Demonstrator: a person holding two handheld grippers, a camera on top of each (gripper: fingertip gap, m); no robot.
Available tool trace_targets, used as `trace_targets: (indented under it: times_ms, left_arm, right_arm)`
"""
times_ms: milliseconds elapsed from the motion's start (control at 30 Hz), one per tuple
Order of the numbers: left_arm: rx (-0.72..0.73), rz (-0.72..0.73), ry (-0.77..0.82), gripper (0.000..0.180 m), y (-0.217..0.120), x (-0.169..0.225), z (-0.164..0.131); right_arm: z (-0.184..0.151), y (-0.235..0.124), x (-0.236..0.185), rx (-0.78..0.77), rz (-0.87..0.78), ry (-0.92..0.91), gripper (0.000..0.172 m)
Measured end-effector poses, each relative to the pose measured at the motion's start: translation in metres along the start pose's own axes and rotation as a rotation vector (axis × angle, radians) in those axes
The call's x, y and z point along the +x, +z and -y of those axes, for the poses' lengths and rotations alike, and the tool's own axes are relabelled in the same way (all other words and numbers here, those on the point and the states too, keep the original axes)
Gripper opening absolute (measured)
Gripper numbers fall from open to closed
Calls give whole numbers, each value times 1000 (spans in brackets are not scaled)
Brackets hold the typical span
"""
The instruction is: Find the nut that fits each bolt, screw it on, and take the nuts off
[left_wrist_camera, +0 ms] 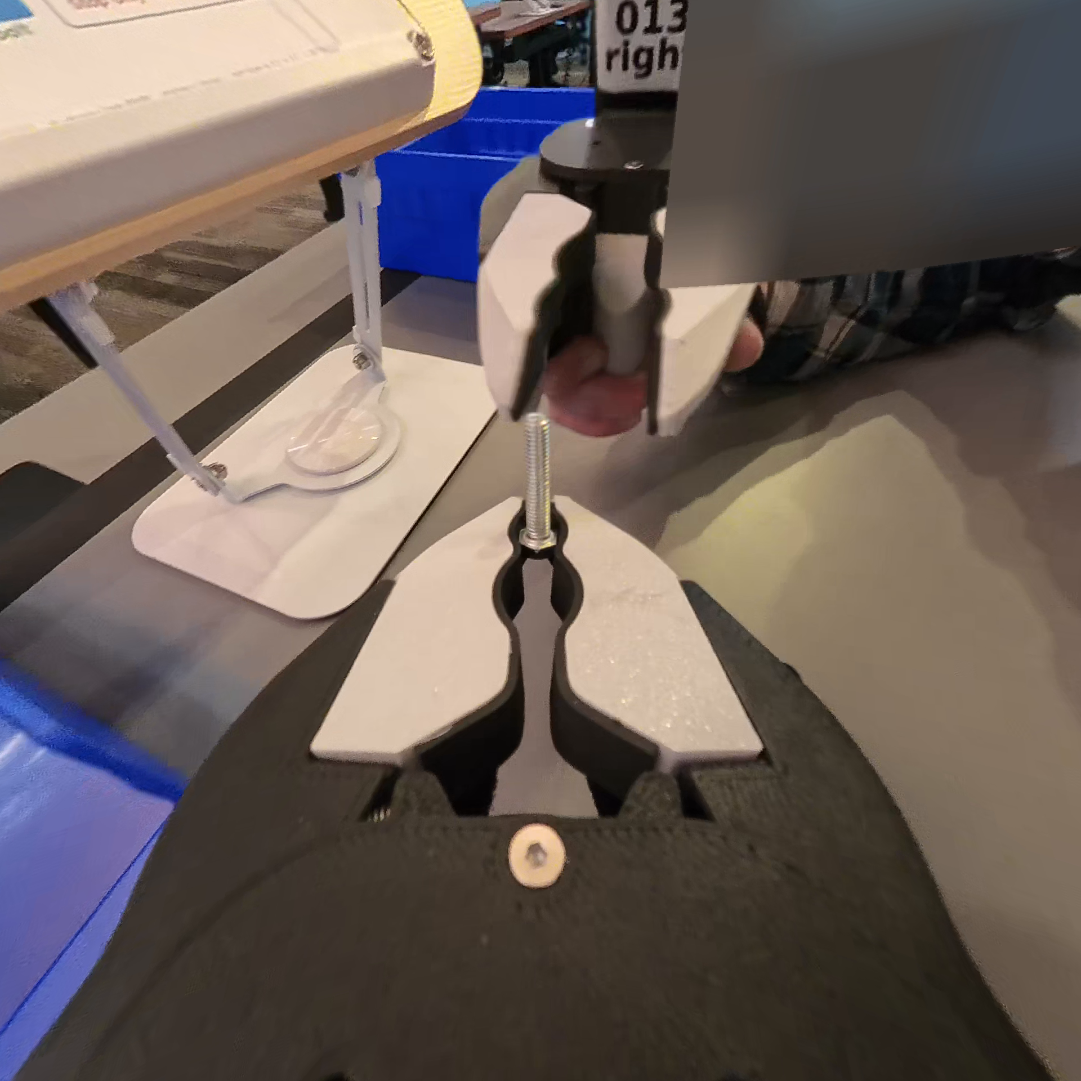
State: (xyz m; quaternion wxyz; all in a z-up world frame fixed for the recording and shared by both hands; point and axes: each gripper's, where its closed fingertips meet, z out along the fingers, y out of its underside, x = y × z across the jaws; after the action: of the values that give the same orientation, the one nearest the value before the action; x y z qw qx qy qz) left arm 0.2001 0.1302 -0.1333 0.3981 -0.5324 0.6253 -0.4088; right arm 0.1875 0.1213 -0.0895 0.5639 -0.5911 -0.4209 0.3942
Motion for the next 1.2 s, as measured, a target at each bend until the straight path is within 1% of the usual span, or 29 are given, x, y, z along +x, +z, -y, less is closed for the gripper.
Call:
trace_targets:
  times_ms: [133,200,267,367,633,700,767,867,1200]
  left_arm:
    - [-12,26,15,4,-7,-7,-10]
    - [-15,33,29,4,-9,-9,-12]
    - [-24,41,43,4,-11,-11,-14]
    - [-17,41,40,4,-13,-13,-14]
    - [-31,46,61,4,-17,-13,-18]
    - [-26,37,59,4,-17,-12,-18]
    - [-25,30,60,4,-17,-11,-18]
    - [-28,25,59,4,-17,-11,-18]
    - [-28,2,60,4,-15,-6,-18]
  right_arm:
    - [-45,-2,-17,-265,136,17,32]
    - [-70,-4,-22,-407,166,1,32]
    - [-85,-4,-26,-490,180,-47,29]
    - [-100,1,-31,-566,191,-77,25]
    - [-125,14,-42,-687,263,-133,24]
    - [-127,15,-43,-700,276,-138,23]
    - [-128,15,-44,-710,289,-140,17]
    - [-129,14,-44,-716,302,-134,13]
    - [-133,12,-44,-745,345,-101,11]
